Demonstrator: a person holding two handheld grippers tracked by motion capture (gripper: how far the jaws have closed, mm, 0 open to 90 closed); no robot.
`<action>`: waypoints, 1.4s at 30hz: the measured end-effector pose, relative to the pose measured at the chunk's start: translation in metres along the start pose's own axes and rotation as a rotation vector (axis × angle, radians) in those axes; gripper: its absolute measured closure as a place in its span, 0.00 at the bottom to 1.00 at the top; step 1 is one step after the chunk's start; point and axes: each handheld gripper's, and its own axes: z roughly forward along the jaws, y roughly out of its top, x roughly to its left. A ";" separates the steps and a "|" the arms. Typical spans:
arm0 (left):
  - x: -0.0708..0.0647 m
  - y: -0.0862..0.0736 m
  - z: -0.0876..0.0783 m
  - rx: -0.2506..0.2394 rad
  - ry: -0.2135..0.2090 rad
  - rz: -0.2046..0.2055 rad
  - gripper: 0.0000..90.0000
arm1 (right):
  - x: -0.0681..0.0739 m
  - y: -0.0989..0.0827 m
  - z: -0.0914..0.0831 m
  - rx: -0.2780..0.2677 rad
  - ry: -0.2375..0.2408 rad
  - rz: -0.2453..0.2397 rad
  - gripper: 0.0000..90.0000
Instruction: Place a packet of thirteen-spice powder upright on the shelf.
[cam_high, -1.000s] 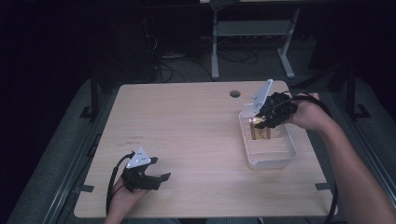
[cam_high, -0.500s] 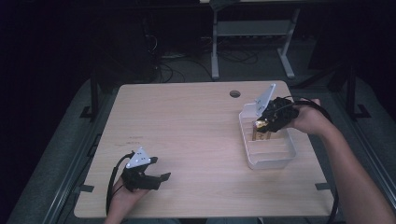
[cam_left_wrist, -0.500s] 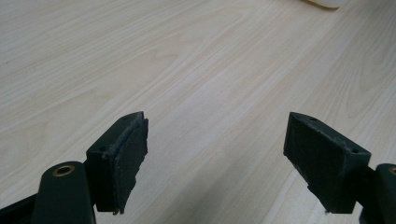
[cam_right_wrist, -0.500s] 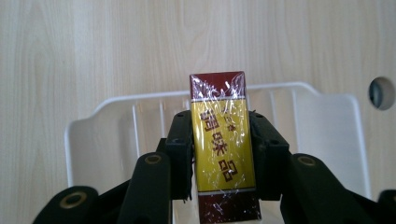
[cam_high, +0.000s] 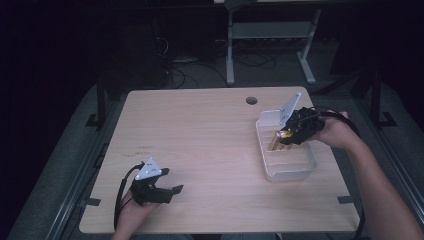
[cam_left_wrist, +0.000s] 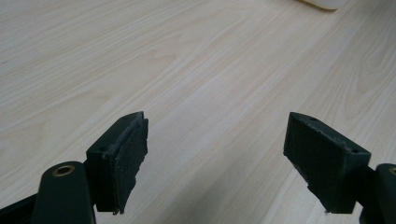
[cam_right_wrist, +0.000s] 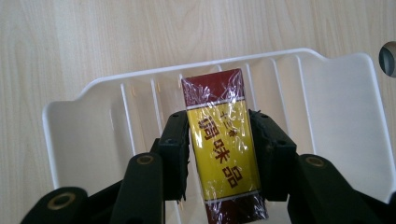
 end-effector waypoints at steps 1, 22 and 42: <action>0.000 0.000 0.000 0.001 0.001 0.001 0.23 | 0.000 -0.001 0.000 -0.003 -0.001 0.005 0.65; 0.000 0.000 -0.001 -0.001 -0.002 0.002 0.23 | 0.003 -0.007 -0.015 -0.067 -0.032 0.054 0.55; 0.000 0.000 -0.001 -0.001 -0.006 0.002 0.23 | 0.012 -0.003 -0.007 -0.125 0.020 0.049 0.64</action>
